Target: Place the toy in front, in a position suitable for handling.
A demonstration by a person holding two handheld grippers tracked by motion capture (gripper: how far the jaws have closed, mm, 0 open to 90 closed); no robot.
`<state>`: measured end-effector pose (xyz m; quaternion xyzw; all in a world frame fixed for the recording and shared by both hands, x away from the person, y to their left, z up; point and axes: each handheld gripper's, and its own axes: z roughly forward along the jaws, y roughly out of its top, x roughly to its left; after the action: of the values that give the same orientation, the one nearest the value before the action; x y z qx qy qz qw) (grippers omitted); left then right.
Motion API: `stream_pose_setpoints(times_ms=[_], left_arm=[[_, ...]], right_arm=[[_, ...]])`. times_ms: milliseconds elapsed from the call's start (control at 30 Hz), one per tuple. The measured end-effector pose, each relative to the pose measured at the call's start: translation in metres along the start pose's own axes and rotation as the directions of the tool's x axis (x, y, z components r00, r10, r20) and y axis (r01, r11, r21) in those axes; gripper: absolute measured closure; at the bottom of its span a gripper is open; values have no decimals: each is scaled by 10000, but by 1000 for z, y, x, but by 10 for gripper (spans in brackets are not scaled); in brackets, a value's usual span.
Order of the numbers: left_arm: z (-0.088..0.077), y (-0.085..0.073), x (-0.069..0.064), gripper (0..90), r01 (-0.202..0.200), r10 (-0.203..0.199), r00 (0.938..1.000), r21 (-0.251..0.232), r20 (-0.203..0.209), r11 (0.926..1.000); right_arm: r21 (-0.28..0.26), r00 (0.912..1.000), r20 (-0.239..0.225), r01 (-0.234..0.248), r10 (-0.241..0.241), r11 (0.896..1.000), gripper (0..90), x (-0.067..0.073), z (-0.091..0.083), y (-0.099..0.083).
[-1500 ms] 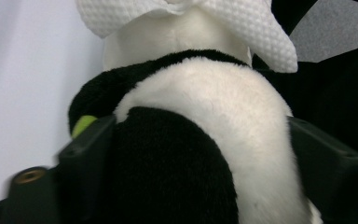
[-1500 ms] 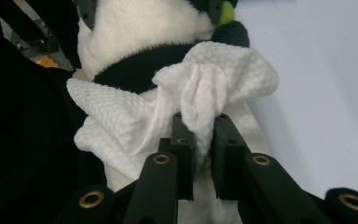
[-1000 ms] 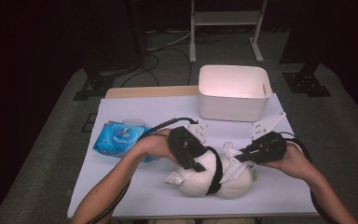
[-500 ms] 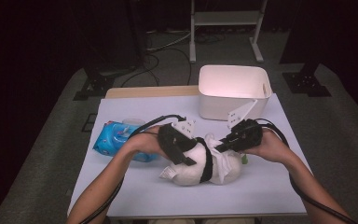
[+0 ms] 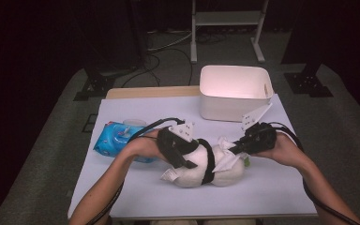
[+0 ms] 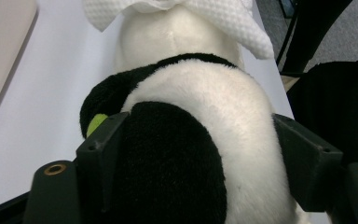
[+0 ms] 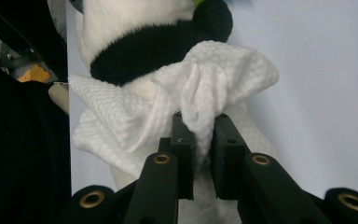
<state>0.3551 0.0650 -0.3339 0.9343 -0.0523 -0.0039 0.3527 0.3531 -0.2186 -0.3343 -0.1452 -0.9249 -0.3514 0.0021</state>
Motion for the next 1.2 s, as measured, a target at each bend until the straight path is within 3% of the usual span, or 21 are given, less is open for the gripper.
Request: stream_pose_setpoints(times_ms=[367, 833, 1200], left_arm=[[-5, 0, -2, 165, 218, -227, 9995, -365, -220, 9991], [-21, -5, -1, 156, 603, -656, 9954, -751, -699, 9953], [-24, -6, -4, 155, 513, -592, 9945, -921, -860, 9944]], right_arm=[[-315, 9997, 73, -235, 237, 9992, 806, 1, -1, -13], [-155, 9995, 252, -182, 186, 9997, 806, 5, -4, -17], [-181, 9990, 370, -225, 232, 9996, 807, 12, -8, -26]])
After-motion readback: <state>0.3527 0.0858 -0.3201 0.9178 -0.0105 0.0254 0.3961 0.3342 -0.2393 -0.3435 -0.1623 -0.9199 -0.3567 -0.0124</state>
